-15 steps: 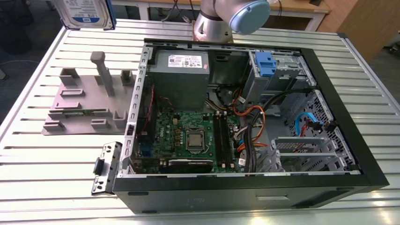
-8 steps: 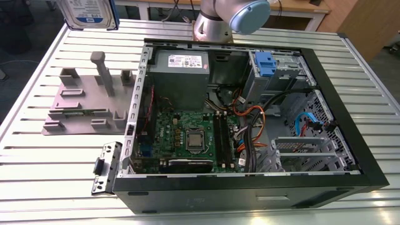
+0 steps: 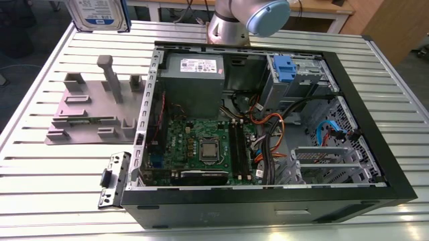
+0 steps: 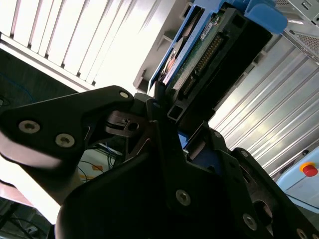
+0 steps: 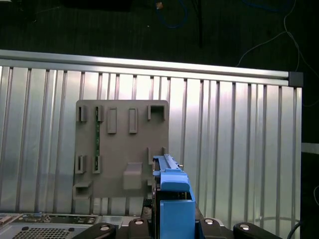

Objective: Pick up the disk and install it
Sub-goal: 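Pick up the disk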

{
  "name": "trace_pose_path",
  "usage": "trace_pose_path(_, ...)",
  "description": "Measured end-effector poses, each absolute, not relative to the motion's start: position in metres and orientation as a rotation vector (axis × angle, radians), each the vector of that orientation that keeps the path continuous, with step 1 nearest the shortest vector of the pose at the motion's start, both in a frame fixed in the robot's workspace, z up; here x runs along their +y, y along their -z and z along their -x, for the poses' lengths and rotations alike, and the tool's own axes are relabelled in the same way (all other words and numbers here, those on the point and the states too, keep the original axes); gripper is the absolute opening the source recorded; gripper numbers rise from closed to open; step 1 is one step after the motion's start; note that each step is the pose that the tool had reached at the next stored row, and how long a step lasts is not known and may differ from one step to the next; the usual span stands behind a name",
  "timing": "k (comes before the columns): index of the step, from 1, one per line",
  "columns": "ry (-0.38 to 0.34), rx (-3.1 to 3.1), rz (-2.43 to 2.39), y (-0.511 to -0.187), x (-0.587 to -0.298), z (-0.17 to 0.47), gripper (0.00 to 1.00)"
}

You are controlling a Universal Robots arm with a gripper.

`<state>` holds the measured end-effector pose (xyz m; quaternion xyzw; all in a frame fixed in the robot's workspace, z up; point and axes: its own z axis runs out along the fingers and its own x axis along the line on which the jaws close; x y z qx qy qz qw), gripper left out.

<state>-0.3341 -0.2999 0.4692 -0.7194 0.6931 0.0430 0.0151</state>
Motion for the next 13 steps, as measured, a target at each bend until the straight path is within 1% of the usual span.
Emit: trace_pose_path(13,-0.134,2.157,2.239,-0.469,-0.300,0.319,0.36)
